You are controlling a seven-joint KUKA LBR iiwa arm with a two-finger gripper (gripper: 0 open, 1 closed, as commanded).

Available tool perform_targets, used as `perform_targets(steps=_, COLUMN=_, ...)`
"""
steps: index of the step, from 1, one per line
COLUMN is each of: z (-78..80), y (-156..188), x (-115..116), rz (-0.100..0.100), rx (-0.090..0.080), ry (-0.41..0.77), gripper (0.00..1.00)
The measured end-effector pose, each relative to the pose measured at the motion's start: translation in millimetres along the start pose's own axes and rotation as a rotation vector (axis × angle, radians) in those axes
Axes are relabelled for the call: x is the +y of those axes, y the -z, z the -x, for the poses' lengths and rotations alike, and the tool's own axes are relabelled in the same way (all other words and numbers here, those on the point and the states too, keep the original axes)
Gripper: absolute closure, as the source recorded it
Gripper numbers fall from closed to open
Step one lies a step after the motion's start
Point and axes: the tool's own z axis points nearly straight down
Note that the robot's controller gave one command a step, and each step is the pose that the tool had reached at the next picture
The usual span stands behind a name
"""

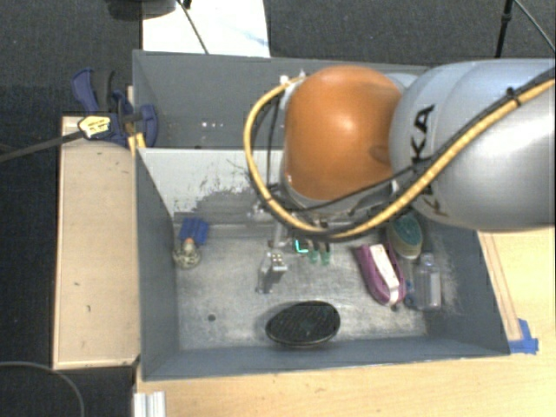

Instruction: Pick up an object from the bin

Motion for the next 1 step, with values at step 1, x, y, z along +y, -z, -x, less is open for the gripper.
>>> perform_targets(steps=1, z=-34.1, y=-76.4, x=-101.9, rz=-0.001, rx=0.001, ry=0.094, gripper=0.00)
